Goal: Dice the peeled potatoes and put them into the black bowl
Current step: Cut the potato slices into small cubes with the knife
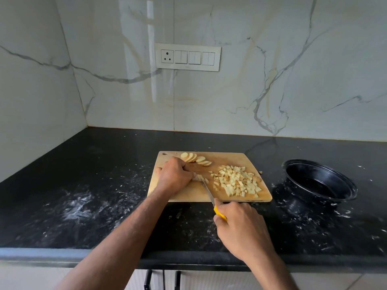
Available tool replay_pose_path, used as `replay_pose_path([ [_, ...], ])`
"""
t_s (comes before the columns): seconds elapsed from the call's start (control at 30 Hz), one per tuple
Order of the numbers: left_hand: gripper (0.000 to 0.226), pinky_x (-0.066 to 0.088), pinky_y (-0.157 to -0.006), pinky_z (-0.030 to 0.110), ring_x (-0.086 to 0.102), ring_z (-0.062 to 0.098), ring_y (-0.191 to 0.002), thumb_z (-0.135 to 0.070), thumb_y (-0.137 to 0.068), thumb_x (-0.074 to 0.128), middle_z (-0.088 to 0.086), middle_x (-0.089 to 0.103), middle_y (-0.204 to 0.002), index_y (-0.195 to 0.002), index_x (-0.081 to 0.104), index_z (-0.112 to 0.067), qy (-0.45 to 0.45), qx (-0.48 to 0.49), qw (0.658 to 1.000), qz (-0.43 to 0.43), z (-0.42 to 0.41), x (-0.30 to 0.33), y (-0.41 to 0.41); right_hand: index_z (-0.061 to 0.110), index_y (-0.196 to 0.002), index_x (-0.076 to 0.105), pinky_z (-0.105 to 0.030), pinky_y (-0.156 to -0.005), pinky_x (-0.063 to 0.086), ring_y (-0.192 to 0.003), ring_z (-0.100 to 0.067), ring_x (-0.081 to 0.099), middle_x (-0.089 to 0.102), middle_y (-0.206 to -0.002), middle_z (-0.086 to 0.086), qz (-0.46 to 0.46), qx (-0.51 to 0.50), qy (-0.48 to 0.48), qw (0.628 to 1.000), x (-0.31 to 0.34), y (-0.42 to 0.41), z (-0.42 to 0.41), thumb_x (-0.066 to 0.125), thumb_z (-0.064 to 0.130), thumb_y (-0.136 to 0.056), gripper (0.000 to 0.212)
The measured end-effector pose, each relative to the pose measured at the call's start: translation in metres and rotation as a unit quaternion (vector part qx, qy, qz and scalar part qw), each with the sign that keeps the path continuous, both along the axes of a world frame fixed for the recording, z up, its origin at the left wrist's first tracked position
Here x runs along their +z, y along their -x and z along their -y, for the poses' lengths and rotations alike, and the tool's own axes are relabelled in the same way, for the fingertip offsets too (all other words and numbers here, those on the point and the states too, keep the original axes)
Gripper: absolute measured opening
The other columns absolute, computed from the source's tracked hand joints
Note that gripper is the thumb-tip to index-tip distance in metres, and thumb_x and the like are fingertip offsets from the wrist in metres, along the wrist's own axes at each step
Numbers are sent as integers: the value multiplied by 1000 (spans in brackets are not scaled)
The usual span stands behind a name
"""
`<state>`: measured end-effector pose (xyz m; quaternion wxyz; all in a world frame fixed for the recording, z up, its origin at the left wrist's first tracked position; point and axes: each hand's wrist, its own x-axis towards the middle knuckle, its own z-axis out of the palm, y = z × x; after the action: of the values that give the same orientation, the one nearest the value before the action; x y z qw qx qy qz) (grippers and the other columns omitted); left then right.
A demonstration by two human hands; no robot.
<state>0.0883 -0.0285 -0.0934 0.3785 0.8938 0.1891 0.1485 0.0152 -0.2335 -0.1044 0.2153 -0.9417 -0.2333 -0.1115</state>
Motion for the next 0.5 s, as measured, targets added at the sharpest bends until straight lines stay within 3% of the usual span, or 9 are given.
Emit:
replay_pose_path([
  [0.1,16,51,-92,45,64,13,-80,-22,-78,84,-12,70,-68,-65,74,-21,26,-11,1000,8,-3,1,1,32,-135,60,-21,-53,37,-65,-12,53,61,-73,9,-2,0,-78,997,-1,0,2,57,37,-96,40],
  [0.17,19,53,-74,31,65,11,-78,-17,-79,84,-10,71,-69,-64,74,-20,50,-18,998,15,-5,4,2,27,-133,63,-17,-46,29,-55,-8,45,61,-71,11,-4,-5,-119,993,1,-4,-3,59,36,-96,38],
  [0.23,20,52,-64,26,67,12,-78,-12,-79,84,-6,72,-72,-64,74,-19,53,-30,998,12,-8,6,4,24,-129,66,-17,-42,32,-50,-7,46,66,-76,12,-5,4,-129,992,3,-8,-12,58,35,-97,34],
  [0.3,22,53,-62,28,67,13,-75,-9,-76,85,-4,71,-70,-61,72,-19,43,-37,998,5,-9,7,5,25,-131,65,-16,-41,28,-52,-7,48,58,-68,13,7,10,-111,994,6,-12,-24,56,33,-98,35],
  [0.37,26,54,-63,30,66,13,-72,-7,-74,86,-4,69,-67,-57,69,-19,37,-38,999,1,-9,9,6,26,-134,62,-13,-45,27,-58,-9,52,66,-76,8,20,6,-93,995,7,-18,-35,54,32,-99,37],
  [0.5,31,44,-56,20,60,7,-67,-7,-76,84,-7,66,-65,-56,64,-20,43,-38,998,4,-8,9,7,26,-134,61,-22,-59,47,-78,-14,68,74,-98,4,39,-6,-49,998,4,-26,-46,51,32,-100,37],
])
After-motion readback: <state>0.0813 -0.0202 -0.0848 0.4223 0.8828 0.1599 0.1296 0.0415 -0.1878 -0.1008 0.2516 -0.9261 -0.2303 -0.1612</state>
